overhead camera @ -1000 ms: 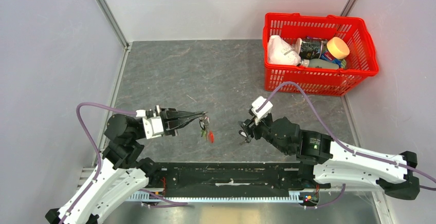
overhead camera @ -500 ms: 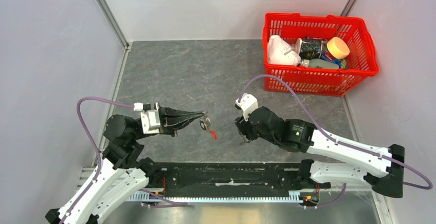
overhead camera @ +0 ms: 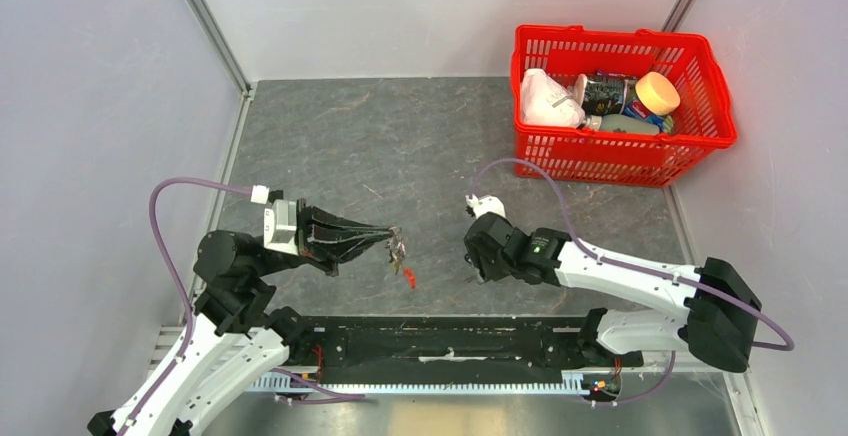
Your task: Put the keys on the keyring
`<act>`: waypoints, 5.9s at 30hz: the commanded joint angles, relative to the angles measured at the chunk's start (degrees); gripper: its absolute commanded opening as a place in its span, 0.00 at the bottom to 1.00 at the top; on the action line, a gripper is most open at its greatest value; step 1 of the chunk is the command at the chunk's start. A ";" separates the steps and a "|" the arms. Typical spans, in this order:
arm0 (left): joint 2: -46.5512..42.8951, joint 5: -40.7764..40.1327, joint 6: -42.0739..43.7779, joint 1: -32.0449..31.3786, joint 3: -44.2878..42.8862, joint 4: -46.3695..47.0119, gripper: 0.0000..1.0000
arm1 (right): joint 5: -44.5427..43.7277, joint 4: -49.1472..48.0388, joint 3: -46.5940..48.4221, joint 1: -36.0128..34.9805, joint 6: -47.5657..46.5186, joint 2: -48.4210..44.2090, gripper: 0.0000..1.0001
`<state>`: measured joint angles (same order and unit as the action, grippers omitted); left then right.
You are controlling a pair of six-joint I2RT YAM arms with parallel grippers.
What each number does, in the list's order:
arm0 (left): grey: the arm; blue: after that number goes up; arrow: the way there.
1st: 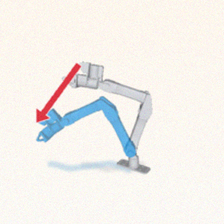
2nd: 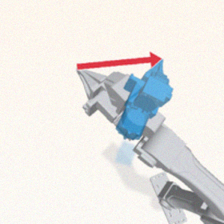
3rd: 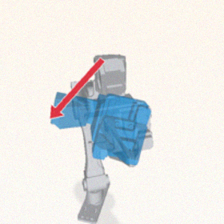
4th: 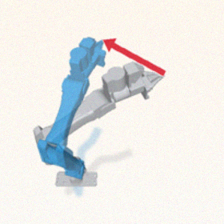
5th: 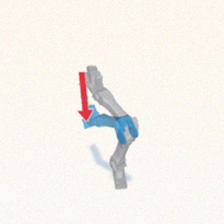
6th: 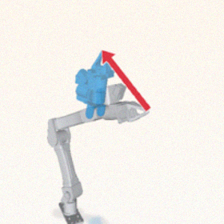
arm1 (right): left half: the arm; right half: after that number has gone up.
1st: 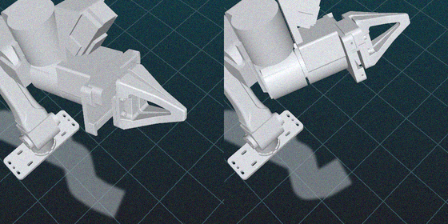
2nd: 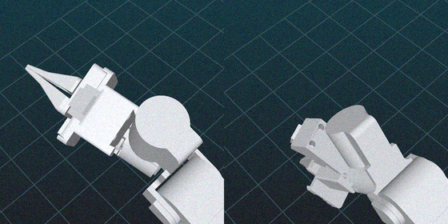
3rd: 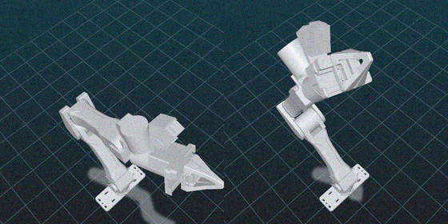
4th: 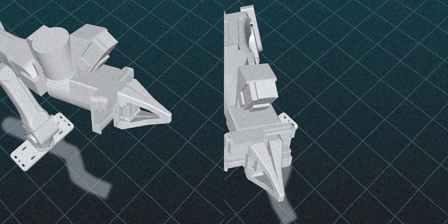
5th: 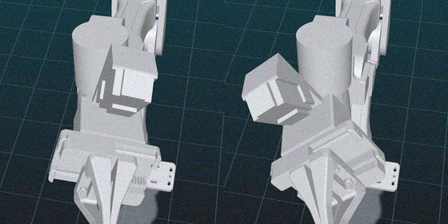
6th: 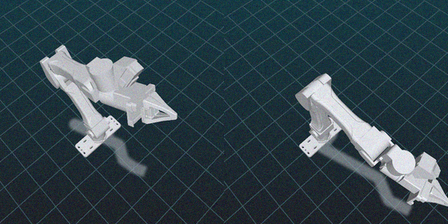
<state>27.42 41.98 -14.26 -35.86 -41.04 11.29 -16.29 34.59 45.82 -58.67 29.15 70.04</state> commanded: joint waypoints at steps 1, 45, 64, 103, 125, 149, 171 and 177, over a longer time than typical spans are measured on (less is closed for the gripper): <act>-0.74 -1.47 -4.90 -0.18 -1.14 4.29 0.02 | -1.92 -5.70 -4.09 2.47 8.78 -2.75 0.59; 2.74 2.94 -8.00 4.48 1.21 7.56 0.02 | 0.76 -31.53 -23.31 7.37 28.73 -1.54 0.30; 2.82 3.20 -8.28 4.70 1.22 7.67 0.02 | 1.22 -34.81 -24.16 7.35 20.37 -11.82 0.00; 4.06 16.54 -11.27 4.92 0.87 12.47 0.02 | 55.98 9.69 34.53 7.35 -28.67 -9.86 0.00; 4.18 15.58 -10.29 4.83 1.65 13.06 0.02 | 68.96 19.35 57.62 6.65 -35.96 7.25 0.00; 5.02 10.13 -7.80 4.92 0.76 7.95 0.02 | 63.23 17.26 61.29 4.05 -34.59 11.21 0.00; 3.62 11.51 -7.96 4.83 0.86 8.35 0.02 | 59.46 18.56 63.12 4.01 -35.03 12.87 0.00; 3.56 11.45 -8.31 4.84 1.02 8.98 0.02 | 59.02 18.54 62.64 4.03 -35.12 12.60 0.00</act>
<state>31.66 53.04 -23.51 -31.20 -39.22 18.04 43.62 53.87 107.53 -54.54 -5.82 83.09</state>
